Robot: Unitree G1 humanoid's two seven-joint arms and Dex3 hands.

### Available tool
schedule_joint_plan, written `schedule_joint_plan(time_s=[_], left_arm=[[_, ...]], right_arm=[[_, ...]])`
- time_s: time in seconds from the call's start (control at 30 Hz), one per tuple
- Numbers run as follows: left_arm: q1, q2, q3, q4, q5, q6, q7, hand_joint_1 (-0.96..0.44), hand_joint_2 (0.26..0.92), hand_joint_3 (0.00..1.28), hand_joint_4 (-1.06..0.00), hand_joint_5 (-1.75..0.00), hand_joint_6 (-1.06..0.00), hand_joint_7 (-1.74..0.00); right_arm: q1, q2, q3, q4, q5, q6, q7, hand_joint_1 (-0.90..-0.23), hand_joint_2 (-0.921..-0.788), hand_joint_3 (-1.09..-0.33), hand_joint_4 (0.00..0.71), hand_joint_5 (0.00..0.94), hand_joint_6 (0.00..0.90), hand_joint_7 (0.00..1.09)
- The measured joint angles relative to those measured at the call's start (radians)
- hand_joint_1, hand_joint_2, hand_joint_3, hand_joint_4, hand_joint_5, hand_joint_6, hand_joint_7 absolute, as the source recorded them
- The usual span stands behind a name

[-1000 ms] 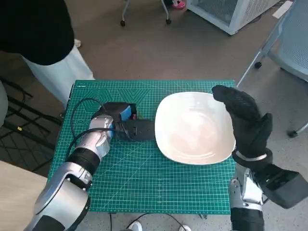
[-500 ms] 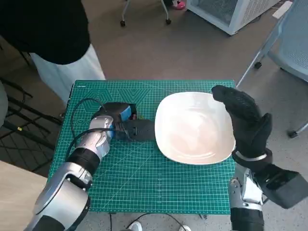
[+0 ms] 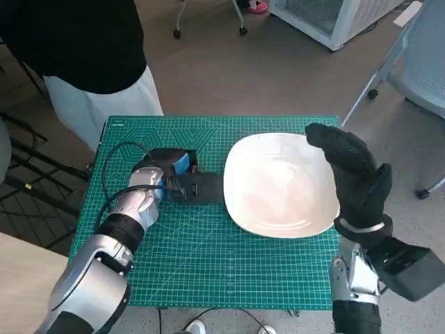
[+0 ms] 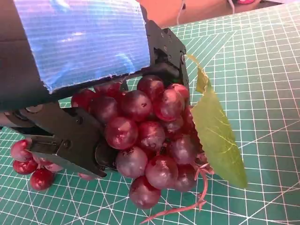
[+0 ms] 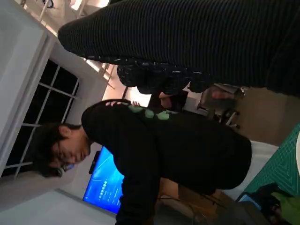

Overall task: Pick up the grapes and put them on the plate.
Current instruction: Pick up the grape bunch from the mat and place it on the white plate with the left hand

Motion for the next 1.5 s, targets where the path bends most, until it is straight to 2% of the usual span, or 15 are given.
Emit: schedule_joint_plan(time_s=[0.37,0.7,0.87,1.1,1.3,1.5], left_arm=[[0.054,0.064,0.025,-0.184,-0.002,0.028,-0.051,0.0,0.921,0.2,-0.5,-1.47,-0.54,-1.15],[0.151,0.158,0.084,-0.548,0.001,0.106,-0.116,0.0,0.913,0.21,-0.45,-1.59,-0.62,-1.01],[0.212,0.2,0.123,-0.74,0.002,0.124,-0.134,0.0,0.886,0.24,-0.45,-1.59,-0.67,-0.95],[0.306,0.255,0.189,-0.972,0.005,0.116,-0.134,0.01,0.836,0.33,-0.45,-1.61,-0.67,-0.96],[0.347,0.267,0.223,-1.059,0.013,0.113,-0.127,0.01,0.796,0.4,-0.47,-1.6,-0.67,-0.98],[0.365,0.266,0.23,-1.075,0.016,0.116,-0.127,0.0,0.786,0.41,-0.47,-1.6,-0.67,-0.99]], right_arm=[[-0.002,0.001,0.0,0.003,-0.001,0.0,-0.002,-0.481,-0.921,-0.595,0.283,0.0,0.008,0.55],[-0.005,0.002,0.0,0.004,0.0,0.0,-0.002,-0.479,-0.921,-0.597,0.285,0.001,0.006,0.55],[-0.009,0.002,0.001,0.004,0.0,0.0,-0.002,-0.477,-0.921,-0.598,0.286,0.001,0.004,0.56],[-0.013,0.004,0.0,0.011,0.001,0.0,-0.002,-0.477,-0.921,-0.6,0.286,0.001,0.001,0.56],[-0.013,0.007,0.0,0.015,0.001,0.0,-0.002,-0.477,-0.921,-0.6,0.287,0.001,0.0,0.56],[-0.014,0.012,0.0,0.016,0.002,0.0,-0.002,-0.476,-0.921,-0.6,0.289,0.002,-0.001,0.56]])
